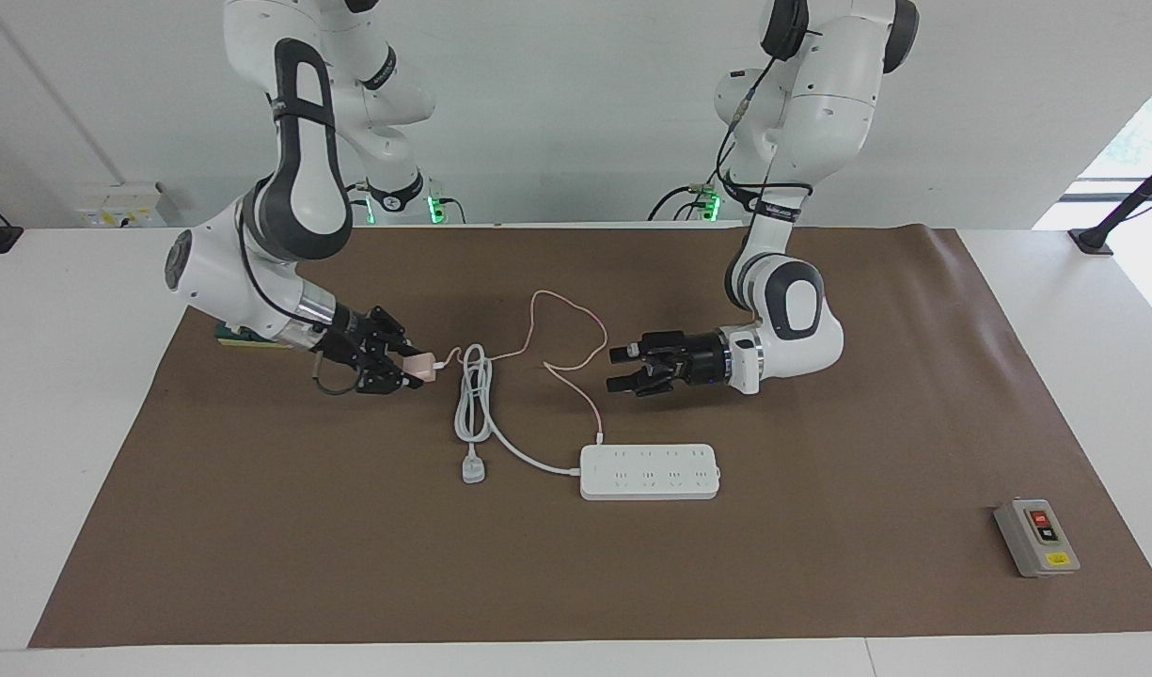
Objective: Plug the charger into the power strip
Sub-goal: 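Grasp the pink charger with the right gripper and lift it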
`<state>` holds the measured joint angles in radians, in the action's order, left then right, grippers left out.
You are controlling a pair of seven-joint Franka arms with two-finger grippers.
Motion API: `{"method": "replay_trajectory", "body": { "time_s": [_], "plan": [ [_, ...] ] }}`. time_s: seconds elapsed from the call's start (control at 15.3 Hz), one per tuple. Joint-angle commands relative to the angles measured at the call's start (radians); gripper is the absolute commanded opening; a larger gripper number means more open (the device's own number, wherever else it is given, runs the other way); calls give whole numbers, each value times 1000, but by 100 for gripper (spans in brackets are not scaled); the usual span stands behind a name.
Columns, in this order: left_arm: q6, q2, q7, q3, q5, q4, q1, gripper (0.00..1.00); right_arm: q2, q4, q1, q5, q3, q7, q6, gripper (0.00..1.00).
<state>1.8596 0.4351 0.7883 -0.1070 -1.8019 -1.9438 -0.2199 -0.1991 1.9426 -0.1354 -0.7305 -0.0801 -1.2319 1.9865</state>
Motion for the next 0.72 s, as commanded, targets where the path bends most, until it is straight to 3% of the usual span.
{"method": "replay_trajectory", "body": {
  "time_s": [0.0,0.65],
  "plan": [
    [16,-19,19,20,-25,-11,-24,100,3,-8,-65,-23,0,-90,44,0],
    [6,-18,32,18,-27,-17,-22,100,0,1,-282,-130,0,-276,239,0]
  ]
}}
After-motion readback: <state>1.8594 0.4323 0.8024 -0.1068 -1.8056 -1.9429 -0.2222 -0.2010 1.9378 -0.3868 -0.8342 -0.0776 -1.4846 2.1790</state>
